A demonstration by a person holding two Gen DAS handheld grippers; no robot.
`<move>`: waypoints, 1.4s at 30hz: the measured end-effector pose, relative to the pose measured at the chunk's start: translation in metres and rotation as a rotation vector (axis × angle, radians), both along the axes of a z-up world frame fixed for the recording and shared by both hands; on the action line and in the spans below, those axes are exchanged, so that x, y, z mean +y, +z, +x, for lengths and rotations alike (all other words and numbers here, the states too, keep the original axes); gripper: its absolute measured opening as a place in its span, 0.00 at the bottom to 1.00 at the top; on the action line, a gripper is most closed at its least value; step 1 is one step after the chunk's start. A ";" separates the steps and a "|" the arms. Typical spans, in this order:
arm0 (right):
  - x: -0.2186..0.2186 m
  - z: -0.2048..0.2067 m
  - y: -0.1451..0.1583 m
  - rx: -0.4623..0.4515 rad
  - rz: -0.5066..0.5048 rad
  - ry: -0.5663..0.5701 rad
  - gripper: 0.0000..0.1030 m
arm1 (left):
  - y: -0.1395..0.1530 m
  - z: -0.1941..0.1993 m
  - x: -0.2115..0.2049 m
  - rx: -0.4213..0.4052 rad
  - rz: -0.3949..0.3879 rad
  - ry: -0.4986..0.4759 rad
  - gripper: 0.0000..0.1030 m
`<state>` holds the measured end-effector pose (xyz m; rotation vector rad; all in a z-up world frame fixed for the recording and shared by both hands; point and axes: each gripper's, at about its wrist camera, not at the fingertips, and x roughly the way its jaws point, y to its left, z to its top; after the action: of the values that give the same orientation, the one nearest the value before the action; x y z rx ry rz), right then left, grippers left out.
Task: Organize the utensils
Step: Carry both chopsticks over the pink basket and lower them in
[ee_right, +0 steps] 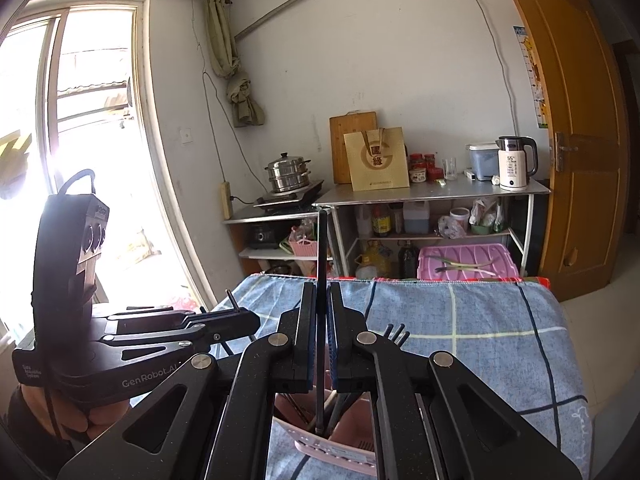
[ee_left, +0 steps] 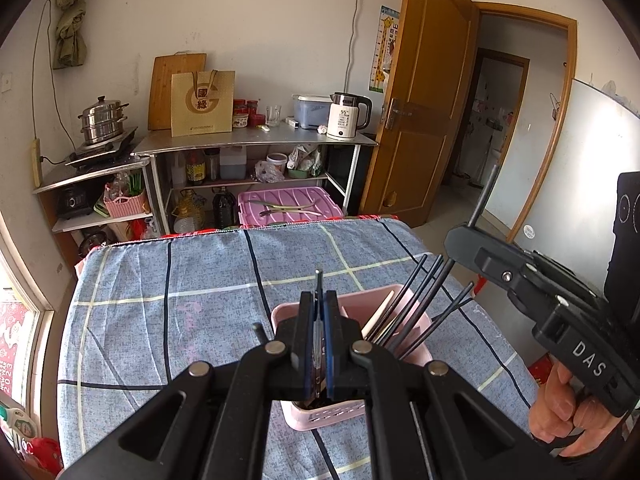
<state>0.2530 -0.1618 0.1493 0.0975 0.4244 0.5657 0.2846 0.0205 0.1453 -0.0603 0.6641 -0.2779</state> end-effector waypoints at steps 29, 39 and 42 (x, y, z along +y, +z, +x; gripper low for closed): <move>0.028 0.003 -0.028 0.027 -0.138 0.019 0.05 | -0.041 -0.002 -0.002 0.088 0.005 -0.032 0.05; 0.035 0.010 -0.049 0.078 -0.205 0.011 0.06 | -0.050 -0.004 -0.003 0.097 0.004 -0.039 0.05; 0.034 0.011 -0.050 0.091 -0.199 0.008 0.06 | -0.049 -0.006 -0.003 0.094 0.009 -0.037 0.06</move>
<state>0.2636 -0.1281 0.0996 -0.0694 0.5681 0.5252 0.2784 0.0176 0.0963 -0.0523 0.7605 -0.3091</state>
